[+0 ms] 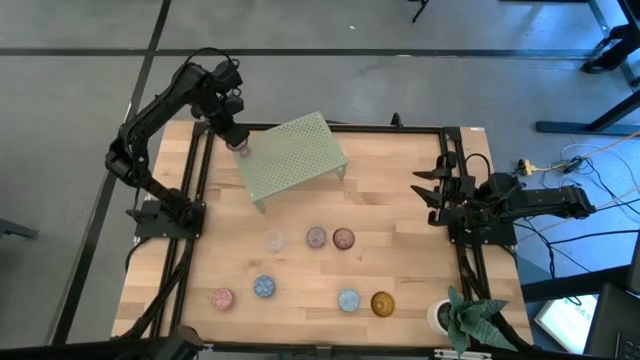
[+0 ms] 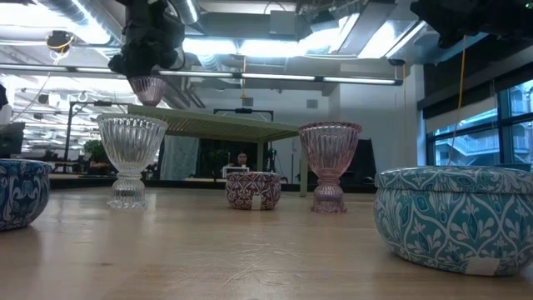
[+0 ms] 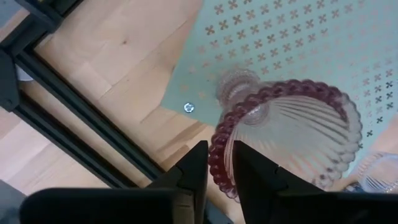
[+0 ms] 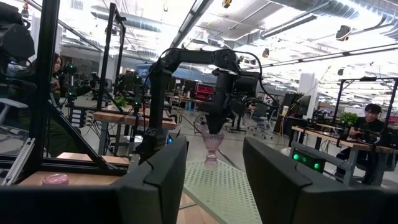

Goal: Pick & Place candle stick holders
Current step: Put the left pink glass candle holder on the shelf

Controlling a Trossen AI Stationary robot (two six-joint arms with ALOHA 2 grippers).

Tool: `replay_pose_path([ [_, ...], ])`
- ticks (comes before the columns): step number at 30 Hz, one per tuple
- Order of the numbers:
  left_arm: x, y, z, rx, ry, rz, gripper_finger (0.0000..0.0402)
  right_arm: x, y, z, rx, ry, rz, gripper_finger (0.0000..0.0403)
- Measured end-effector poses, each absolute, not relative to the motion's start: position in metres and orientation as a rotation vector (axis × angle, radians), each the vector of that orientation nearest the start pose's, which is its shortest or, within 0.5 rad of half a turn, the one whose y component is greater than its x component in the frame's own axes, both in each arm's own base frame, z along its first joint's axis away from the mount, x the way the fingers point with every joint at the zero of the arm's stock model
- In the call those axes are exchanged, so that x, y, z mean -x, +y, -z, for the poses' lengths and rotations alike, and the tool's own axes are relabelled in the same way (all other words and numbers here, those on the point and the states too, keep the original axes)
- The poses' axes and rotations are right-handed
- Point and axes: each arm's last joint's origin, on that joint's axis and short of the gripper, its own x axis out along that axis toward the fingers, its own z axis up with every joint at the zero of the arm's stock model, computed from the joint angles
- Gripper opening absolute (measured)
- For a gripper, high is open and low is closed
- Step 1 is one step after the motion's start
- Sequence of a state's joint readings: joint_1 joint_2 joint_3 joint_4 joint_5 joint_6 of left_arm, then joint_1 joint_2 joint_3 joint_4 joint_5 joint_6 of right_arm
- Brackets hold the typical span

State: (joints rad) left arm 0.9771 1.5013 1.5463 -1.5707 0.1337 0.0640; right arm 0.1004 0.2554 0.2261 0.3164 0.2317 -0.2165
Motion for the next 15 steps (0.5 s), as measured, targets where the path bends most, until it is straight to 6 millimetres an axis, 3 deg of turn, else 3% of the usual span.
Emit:
replay_pose_path([
  [15,-0.1453,0.2075,-0.3418,0.707,1.309,-0.606,0.0112,-0.1033,0.0037,-0.2502,0.168,-0.268,0.161,0.0165],
])
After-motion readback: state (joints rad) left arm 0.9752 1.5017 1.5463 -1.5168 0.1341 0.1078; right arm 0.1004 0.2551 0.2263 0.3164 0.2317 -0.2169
